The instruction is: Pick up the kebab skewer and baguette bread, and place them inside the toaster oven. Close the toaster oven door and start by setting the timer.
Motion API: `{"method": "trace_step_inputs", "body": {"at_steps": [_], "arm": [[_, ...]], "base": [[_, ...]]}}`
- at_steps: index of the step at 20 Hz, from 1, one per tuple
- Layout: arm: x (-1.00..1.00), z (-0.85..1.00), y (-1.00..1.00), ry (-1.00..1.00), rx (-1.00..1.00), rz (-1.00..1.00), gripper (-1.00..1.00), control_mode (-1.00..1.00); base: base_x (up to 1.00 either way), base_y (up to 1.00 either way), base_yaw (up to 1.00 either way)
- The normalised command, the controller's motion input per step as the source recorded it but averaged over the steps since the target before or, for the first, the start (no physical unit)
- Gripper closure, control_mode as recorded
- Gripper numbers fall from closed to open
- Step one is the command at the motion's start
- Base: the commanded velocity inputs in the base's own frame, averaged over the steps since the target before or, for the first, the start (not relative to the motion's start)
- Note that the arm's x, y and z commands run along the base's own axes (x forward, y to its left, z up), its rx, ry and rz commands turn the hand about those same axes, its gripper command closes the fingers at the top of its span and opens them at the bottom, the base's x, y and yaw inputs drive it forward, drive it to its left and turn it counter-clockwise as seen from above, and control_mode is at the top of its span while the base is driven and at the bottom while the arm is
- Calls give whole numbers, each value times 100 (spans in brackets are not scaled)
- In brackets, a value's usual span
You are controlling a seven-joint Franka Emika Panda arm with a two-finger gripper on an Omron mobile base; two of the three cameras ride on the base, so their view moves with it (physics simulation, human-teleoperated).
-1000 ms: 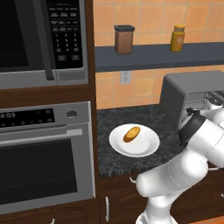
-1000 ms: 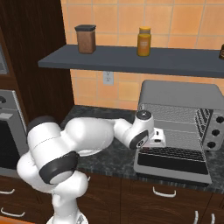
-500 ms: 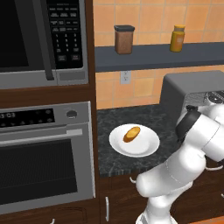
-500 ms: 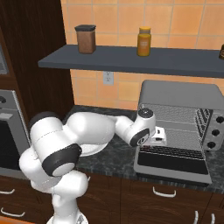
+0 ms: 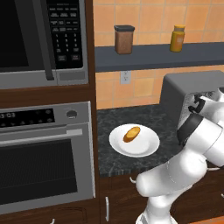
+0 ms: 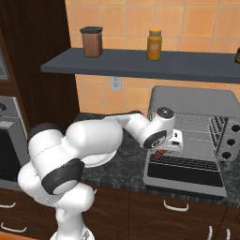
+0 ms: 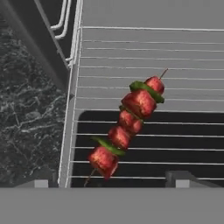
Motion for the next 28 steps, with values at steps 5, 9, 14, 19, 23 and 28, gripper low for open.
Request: {"method": "trace_step_inputs", "body": {"at_steps": [5,9,14,19,23,28], "arm": [[-91,52,68,0,7,-17,-100,-100],[-96,0,100,0,0,-19,-100,-100],[-22,0,100,0,0,-26,-100,-100],[41,-3,100,4,-2,-24,-100,-100],[87,-15,100,4,0,-21,-100,-100],[100,-13,97,3,3,-13,-100,-100]], "base": [[0,0,0],[0,0,0],[0,0,0],[0,0,0],[0,0,0],[0,0,0]]}}
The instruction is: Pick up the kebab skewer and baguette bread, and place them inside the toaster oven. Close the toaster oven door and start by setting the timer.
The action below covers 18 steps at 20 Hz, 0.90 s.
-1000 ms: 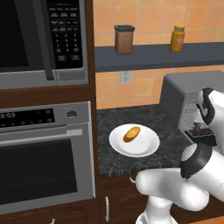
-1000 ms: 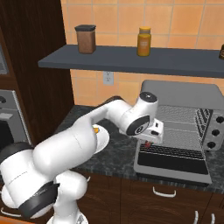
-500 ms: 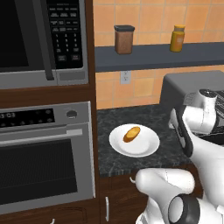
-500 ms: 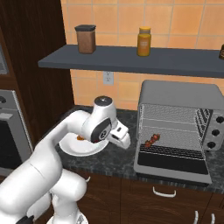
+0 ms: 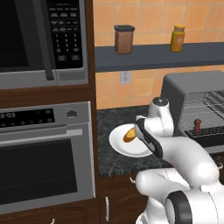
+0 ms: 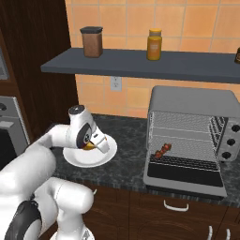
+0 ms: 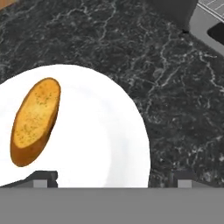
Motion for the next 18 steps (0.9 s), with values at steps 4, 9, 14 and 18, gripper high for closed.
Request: {"method": "trace_step_inputs", "body": {"at_steps": [4,9,14,18], "arm": [[95,-5,88,2,11,-3,-100,-100],[77,-13,23,9,19,0,-100,-100],[33,-21,31,7,6,0,-100,-100],[11,-13,29,6,0,0,-100,-100]], "base": [[0,0,0],[0,0,0],[0,0,0],[0,0,0]]}}
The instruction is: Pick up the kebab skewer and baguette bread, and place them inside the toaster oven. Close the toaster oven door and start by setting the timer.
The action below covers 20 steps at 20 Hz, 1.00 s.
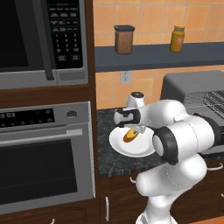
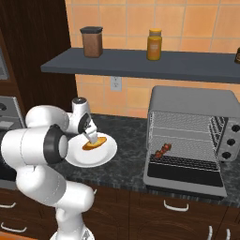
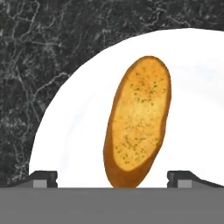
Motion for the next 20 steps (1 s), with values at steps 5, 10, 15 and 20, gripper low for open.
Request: {"method": "trace_step_inputs", "body": {"at_steps": [5,10,15,20], "arm": [[0,-20,-7,3,0,0,-100,-100],[0,-36,-2,1,0,0,-100,-100],[0,-21,-1,0,0,0,-100,-100],[-7,-2,-7,0,0,0,-100,-100]], "base": [[0,0,0],[0,0,0],[0,0,0],[0,0,0]]}}
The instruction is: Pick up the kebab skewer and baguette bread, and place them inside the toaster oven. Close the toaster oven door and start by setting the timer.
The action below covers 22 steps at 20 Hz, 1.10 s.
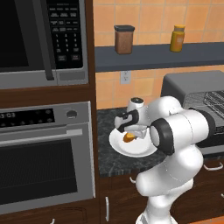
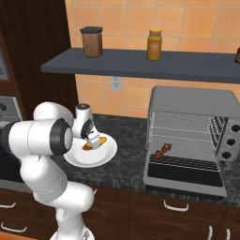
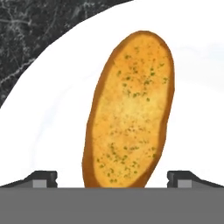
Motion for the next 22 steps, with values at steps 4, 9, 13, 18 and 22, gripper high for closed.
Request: {"method": "trace_step_inputs", "body": {"at_steps": [4,9,13,18,22], "arm": [[0,-9,-4,2,0,0,-100,-100],[6,-13,0,1,0,0,-100,-100],[0,-21,0,0,0,0,-100,-100],[0,-17,0,0,0,0,-100,-100],[-1,-28,0,2,0,0,100,-100]], "base": [[0,0,0],[0,0,0],[0,0,0],[0,0,0],[0,0,0]]}}
